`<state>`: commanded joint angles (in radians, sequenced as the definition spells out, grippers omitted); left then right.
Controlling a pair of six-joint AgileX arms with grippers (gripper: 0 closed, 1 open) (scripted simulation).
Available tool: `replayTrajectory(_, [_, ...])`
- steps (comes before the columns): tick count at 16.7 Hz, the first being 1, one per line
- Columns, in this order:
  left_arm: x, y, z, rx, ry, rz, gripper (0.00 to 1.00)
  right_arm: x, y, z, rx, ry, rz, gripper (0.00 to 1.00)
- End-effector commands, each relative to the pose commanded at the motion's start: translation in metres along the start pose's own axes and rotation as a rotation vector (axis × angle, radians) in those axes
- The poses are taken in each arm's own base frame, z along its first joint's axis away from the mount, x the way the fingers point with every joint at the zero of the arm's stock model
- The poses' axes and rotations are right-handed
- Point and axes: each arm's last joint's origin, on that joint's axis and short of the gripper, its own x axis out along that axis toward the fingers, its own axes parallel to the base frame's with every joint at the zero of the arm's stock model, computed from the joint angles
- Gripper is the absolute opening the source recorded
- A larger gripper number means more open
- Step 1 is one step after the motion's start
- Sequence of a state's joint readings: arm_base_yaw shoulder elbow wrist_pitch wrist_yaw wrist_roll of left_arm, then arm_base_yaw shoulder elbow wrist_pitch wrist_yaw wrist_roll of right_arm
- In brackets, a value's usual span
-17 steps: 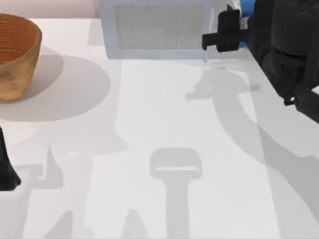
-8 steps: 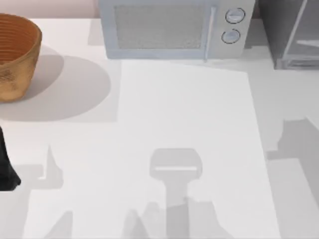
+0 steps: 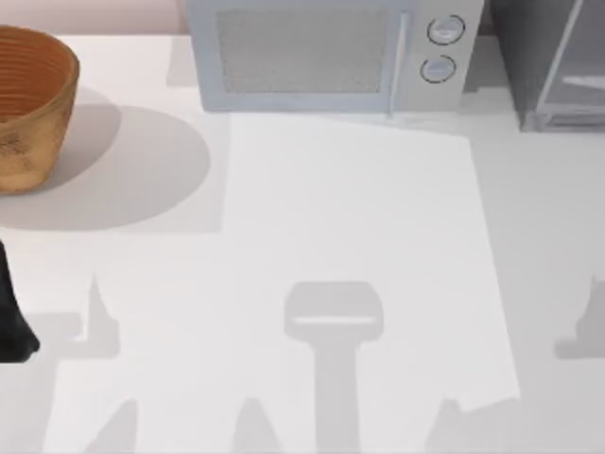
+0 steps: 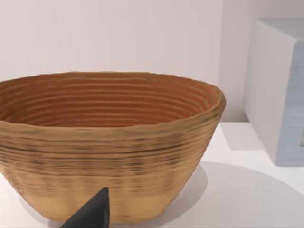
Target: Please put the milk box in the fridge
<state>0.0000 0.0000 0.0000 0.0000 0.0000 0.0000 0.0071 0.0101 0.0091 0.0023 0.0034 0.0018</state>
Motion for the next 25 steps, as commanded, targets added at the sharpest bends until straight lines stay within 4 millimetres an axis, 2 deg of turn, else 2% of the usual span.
replayTrajectory(8, [0.000,0.000,0.000,0.000,0.000,0.000,1.00,0.000,0.000,0.000,0.001,-0.002,-0.001,0.00])
replayTrajectory(12, [0.000,0.000,0.000,0.000,0.000,0.000,1.00,0.006,-0.002,0.030,-0.003,-0.056,0.001,0.00])
replayTrajectory(15, [0.000,0.000,0.000,0.000,0.000,0.000,1.00,0.025,-0.006,0.061,-0.010,-0.084,-0.003,0.00])
replayTrajectory(17, [0.000,0.000,0.000,0.000,0.000,0.000,1.00,0.048,-0.010,0.079,-0.013,-0.083,-0.007,0.00])
replayTrajectory(20, [0.000,0.000,0.000,0.000,0.000,0.000,1.00,0.101,-0.022,0.093,-0.012,-0.056,-0.013,0.00])
replayTrajectory(22, [0.000,0.000,0.000,0.000,0.000,0.000,1.00,0.143,-0.034,0.088,-0.007,-0.031,-0.017,0.00])
replayTrajectory(25, [0.000,0.000,0.000,0.000,0.000,0.000,1.00,0.206,-0.057,0.059,0.003,0.004,-0.019,0.00])
